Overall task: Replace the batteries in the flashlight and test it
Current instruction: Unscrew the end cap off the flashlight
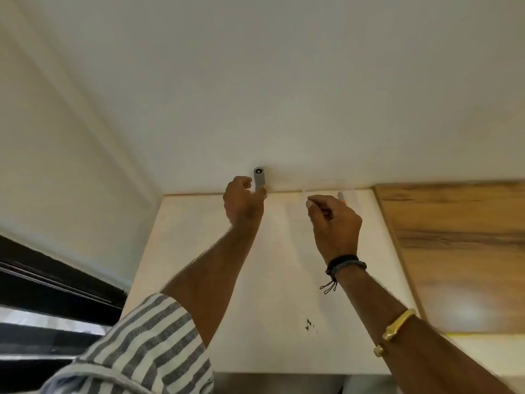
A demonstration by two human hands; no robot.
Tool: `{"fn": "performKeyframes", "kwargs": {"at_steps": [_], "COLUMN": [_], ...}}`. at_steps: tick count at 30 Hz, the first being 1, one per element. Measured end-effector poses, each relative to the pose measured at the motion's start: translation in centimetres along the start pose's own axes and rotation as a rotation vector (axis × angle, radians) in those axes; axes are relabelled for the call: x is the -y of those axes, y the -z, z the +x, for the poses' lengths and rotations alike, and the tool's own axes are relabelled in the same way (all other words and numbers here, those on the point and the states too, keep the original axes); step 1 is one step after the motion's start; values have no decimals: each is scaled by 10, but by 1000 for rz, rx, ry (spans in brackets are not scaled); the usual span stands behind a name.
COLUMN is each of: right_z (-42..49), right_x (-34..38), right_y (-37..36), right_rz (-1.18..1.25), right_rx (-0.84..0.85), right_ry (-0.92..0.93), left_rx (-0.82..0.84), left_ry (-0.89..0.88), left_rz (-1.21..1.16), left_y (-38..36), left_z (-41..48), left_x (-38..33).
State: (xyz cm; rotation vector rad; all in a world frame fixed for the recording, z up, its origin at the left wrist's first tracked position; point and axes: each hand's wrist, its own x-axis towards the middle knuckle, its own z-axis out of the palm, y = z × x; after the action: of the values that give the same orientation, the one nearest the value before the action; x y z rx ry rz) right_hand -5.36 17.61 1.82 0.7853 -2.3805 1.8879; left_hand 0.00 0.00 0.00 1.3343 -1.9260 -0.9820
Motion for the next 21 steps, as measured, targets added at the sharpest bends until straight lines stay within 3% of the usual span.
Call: {"fn": "performKeyframes", "kwargs": {"at_steps": [13,21], "right_z": [15,-22], "right_x": [-39,-21], "right_y": [-14,13], "right_rz": [92,125], "right_rx": [-15,-41], "right_ry": [-99,-139], "left_rx": [-13,78], "left_ry": [-34,-66], "left_rz": [23,-96], "left_y": [-34,9], "left_z": [16,-56], "left_x": [9,23]}}
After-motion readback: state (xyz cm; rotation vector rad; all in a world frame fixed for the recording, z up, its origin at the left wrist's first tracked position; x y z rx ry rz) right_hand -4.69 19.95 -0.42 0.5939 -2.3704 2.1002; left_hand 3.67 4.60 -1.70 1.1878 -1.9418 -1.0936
